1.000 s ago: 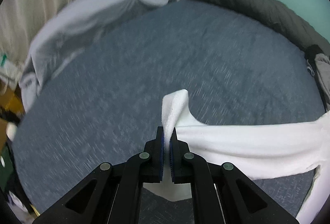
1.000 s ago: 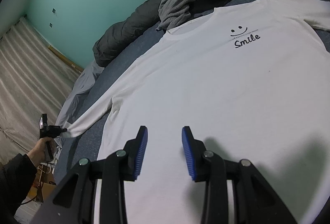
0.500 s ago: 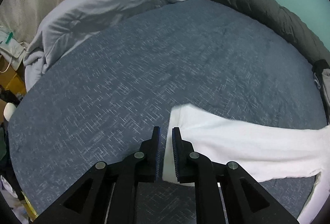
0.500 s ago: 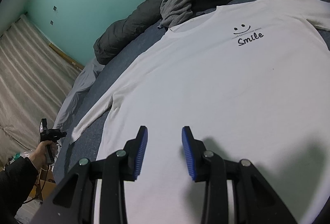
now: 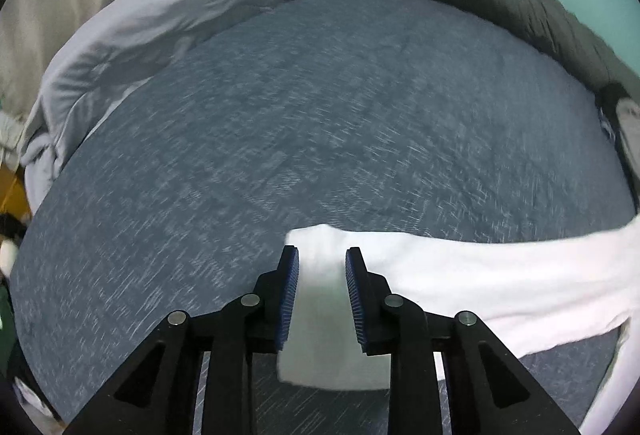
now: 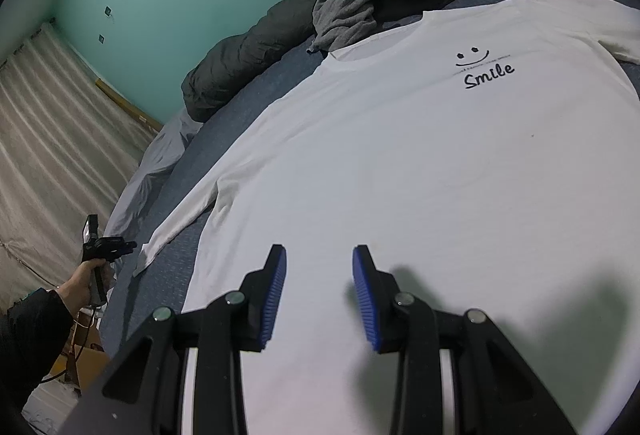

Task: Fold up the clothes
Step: 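Lift the sleeve with the left tool, lay it across the shirt body, open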

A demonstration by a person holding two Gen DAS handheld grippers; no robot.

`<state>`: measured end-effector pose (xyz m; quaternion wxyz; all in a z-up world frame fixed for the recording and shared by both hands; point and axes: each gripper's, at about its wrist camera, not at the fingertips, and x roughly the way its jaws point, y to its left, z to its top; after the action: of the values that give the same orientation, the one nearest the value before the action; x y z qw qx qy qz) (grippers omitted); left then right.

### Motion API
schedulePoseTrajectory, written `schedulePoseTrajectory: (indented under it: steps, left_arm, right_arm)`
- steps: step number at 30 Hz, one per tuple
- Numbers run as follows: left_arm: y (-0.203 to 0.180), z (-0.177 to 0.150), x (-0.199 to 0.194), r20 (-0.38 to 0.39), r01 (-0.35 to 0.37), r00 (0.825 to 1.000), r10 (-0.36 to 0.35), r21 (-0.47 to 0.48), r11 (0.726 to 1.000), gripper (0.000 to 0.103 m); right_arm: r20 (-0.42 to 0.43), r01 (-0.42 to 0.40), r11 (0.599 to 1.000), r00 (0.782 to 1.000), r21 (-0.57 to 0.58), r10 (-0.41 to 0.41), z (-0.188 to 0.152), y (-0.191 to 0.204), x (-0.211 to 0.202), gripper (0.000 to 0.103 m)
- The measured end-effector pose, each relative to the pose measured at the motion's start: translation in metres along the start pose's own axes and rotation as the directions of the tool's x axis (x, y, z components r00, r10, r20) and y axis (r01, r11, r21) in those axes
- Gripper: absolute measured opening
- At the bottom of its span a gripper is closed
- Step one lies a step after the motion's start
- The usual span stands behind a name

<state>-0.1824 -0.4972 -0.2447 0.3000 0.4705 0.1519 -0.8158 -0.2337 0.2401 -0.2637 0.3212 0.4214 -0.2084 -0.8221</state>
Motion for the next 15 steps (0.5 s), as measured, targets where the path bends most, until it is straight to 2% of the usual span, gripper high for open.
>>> schedulePoseTrajectory:
  steps: [7,9,10,11,15]
  left_arm:
    - [-0.007,0.003,0.025,-0.005,-0.063,0.998,0.063,0.023,0.998,0.032]
    - [-0.007,0.002,0.03,-0.009,-0.065,0.998,0.065,0.021,0.998,0.019]
    - [-0.006,0.001,0.031,-0.01,-0.064,0.998,0.065,0.022,0.998,0.007]
    - [-0.006,0.001,0.033,-0.012,-0.064,0.998,0.065,0.023,0.998,0.004]
    - [-0.005,0.003,0.028,0.011,-0.072,0.997,0.072,0.027,0.997,0.002]
  right_arm:
    - [0.002,0.007,1.0,1.0,-0.014,-0.007,0.001,0.001,0.0,0.034]
    - [0.001,0.013,1.0,1.0,-0.017,-0.013,0.0,0.001,0.001,0.034]
    - [-0.001,0.013,1.0,1.0,-0.017,-0.013,0.0,0.001,0.002,0.034]
    - [-0.003,0.014,1.0,1.0,-0.016,-0.014,0.0,0.001,0.003,0.034]
    - [-0.005,0.015,1.0,1.0,-0.022,-0.015,0.0,0.002,0.005,0.034]
